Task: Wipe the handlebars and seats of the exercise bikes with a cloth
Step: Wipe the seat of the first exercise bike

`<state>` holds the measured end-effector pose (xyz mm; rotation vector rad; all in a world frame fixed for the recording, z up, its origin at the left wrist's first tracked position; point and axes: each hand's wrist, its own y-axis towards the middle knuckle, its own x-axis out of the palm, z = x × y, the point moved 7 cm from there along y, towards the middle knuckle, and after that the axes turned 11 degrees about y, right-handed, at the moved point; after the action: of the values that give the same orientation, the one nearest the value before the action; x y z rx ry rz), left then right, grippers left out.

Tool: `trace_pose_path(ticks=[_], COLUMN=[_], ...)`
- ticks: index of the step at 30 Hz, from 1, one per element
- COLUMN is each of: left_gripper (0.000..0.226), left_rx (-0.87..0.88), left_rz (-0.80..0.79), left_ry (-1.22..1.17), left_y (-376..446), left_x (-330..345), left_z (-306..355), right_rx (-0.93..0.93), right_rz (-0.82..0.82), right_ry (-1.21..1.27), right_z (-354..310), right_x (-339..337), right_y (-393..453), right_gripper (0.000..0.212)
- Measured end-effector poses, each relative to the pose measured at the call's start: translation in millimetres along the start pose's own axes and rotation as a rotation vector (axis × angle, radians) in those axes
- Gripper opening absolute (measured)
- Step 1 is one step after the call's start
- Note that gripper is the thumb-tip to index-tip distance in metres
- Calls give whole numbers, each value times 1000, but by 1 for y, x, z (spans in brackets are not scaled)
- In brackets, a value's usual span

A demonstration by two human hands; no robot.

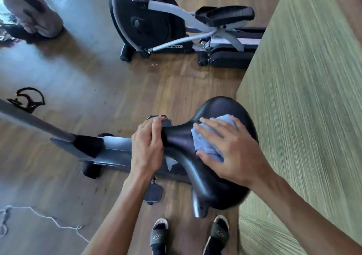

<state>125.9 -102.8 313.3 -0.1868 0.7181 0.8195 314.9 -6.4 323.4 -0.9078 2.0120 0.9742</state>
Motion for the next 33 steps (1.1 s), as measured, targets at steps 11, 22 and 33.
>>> trace_pose_path(ticks=[11, 22, 33], left_gripper=[59, 65, 74], left_rx=[-134, -183, -387], left_rz=[-277, -446, -357], left_ry=[11, -133, -425], left_y=[14, 18, 16], left_x=[-38, -29, -31], left_z=[-76, -100, -113], right_rx=[17, -284, -572], right_rz=[23, 27, 8], right_ry=[-146, -520, -524], right_z=[-40, -79, -101], right_x=[68, 85, 114], right_y=[72, 40, 75], right_gripper=[42, 52, 33])
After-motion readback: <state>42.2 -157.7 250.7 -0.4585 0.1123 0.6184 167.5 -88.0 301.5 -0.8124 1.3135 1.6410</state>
